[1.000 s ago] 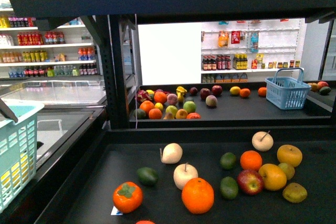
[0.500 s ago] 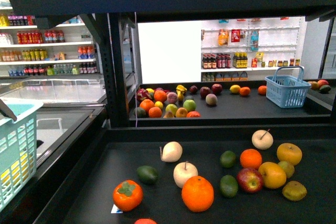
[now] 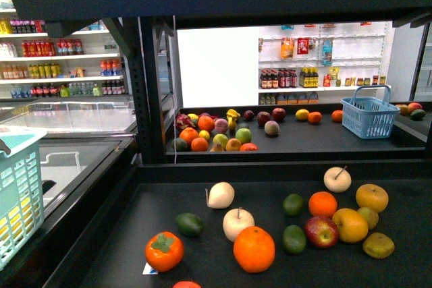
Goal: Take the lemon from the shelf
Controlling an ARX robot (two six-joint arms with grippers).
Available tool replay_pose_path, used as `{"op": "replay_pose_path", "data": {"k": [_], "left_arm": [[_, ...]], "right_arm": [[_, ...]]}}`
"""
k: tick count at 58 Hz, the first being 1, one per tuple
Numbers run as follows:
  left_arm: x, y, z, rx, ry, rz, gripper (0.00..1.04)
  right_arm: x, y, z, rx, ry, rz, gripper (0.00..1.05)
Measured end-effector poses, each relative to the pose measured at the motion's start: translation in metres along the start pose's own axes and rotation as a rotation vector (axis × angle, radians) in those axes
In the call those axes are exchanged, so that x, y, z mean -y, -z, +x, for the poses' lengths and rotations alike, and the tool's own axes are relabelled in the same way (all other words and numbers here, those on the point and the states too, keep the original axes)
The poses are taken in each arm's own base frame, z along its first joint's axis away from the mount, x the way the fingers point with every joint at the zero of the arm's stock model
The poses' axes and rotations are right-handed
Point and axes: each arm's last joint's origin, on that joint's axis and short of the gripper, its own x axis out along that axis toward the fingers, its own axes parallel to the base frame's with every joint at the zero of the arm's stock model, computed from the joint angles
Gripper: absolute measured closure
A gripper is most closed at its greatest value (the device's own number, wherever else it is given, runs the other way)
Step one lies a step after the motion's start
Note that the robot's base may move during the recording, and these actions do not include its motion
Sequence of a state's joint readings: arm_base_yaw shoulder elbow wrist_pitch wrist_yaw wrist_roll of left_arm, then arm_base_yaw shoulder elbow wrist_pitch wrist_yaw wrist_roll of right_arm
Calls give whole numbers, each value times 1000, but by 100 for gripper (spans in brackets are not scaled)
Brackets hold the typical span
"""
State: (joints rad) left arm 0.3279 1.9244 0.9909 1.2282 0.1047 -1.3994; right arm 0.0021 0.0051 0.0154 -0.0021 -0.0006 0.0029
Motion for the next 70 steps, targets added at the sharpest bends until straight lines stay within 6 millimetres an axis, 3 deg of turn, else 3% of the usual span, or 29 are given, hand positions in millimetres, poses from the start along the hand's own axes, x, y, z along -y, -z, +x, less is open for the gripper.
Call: {"op": "replay_pose_path", "data": {"k": [27, 70], "left_arm": [[9, 0, -14, -34, -98, 39, 8], [57, -9, -55, -66, -234, 164, 8]], "right_arm": [[0, 0, 0, 0, 0, 0, 7], [0, 0, 0, 0, 0, 0, 7]]}}
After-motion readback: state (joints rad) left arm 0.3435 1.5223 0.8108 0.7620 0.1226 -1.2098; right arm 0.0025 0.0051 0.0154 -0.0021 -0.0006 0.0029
